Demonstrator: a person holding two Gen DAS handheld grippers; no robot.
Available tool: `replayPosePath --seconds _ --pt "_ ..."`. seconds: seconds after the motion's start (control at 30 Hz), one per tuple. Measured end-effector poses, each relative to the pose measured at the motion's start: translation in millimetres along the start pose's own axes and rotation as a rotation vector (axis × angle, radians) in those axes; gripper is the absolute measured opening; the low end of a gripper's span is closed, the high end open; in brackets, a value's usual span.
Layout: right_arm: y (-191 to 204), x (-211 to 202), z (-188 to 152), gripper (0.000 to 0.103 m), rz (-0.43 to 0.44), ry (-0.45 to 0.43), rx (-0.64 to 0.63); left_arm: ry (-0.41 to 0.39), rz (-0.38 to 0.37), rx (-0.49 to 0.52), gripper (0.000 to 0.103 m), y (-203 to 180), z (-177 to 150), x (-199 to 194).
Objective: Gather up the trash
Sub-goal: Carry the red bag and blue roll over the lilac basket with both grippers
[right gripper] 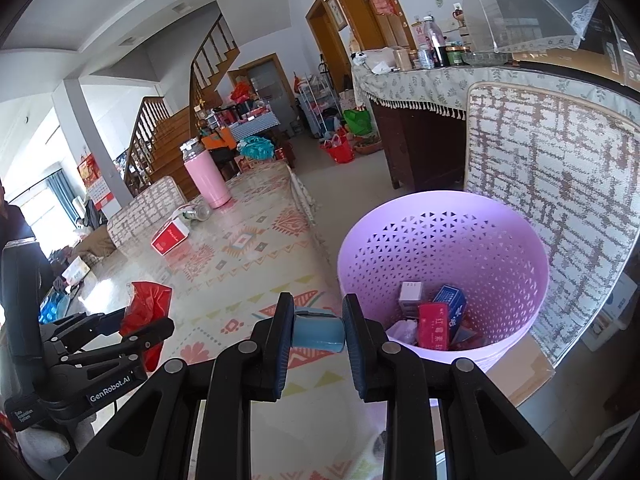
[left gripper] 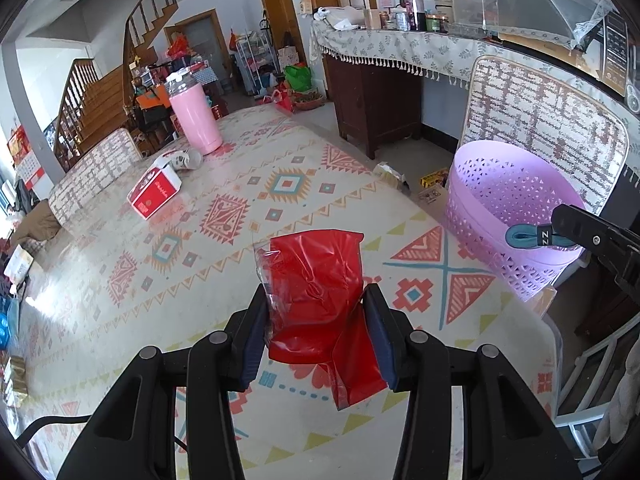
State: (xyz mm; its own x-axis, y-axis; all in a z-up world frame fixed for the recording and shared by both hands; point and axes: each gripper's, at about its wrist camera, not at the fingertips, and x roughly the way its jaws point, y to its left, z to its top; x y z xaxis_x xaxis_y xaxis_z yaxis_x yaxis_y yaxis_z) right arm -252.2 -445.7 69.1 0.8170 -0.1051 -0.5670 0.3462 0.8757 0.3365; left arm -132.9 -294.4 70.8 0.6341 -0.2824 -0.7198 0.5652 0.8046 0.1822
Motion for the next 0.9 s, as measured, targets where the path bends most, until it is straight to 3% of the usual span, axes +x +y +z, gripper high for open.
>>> replayPosePath --seconds 0.67,0.9 --pt "-50.5 -6.4 24.5 0.027 -0.074 -0.033 0.029 -0.043 -0.020 0.047 0.045 -31.7 29.1 5.5" --pt "-61.4 -0.6 29.5 0.027 -0.083 -0.030 0.038 -0.037 -0.111 0.022 0.045 -33.4 48.5 4.7"
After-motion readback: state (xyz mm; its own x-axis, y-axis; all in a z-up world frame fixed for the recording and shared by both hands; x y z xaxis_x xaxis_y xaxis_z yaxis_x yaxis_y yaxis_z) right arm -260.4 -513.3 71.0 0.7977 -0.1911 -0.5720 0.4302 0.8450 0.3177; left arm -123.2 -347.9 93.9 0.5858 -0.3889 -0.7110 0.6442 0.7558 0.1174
